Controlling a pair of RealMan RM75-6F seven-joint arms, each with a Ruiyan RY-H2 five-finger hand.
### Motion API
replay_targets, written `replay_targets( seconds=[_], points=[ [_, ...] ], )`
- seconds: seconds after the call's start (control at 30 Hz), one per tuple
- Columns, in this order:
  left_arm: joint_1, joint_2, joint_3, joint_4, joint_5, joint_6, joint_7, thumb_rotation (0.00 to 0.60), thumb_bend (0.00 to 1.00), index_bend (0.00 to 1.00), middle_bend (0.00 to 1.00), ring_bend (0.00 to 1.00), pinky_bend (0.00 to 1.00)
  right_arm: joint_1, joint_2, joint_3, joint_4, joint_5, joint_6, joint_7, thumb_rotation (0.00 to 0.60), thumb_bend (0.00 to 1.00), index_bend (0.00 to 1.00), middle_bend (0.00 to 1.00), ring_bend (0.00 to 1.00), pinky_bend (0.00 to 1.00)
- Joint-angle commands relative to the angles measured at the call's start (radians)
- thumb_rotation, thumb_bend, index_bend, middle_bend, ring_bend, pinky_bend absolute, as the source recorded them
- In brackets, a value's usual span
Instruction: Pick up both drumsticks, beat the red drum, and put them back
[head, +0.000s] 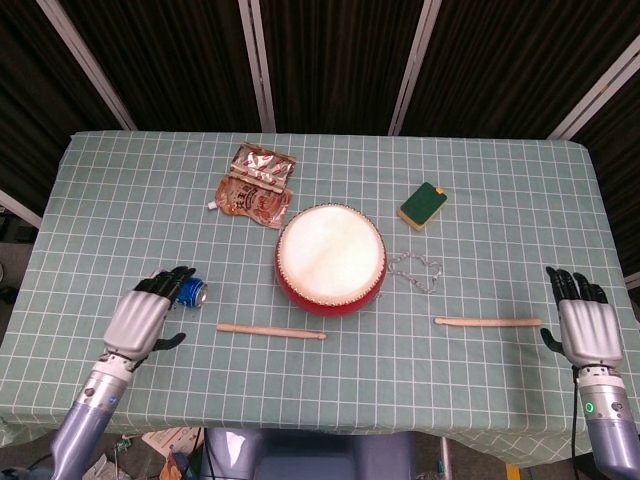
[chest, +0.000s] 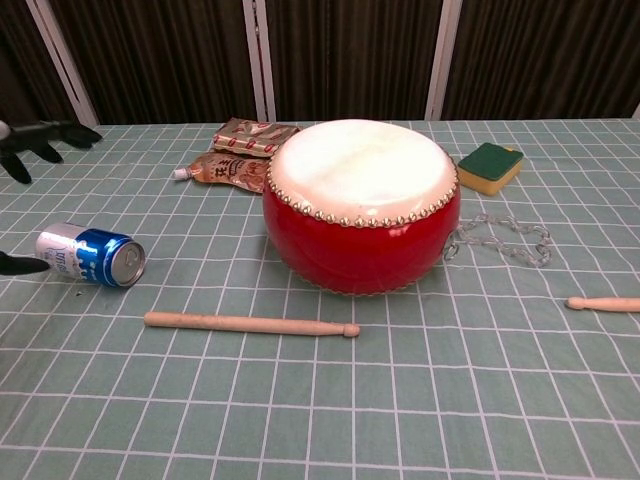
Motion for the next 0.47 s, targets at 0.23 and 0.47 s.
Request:
replay_targets(
  seconds=[0.23, 0.47],
  points=[
    [0.201, 0.134, 0.106, 0.166, 0.177, 0.161, -0.206, 0.6, 0.08, 0.0, 0.0, 0.0, 0.01, -0.137, -0.034, -0.036, 0.084, -0.226, 0.216, 0.146, 0.6, 0.23, 0.0, 0.0, 0.0, 0.06],
    [0.255, 0.142, 0.095, 0.219, 0.173, 0.176, -0.263, 0.6, 0.08, 0.0, 0.0, 0.0, 0.01, -0.154, -0.062, -0.04, 0.131, -0.243, 0.207, 0.188, 0.6, 0.23, 0.0, 0.0, 0.0, 0.06]
  ],
)
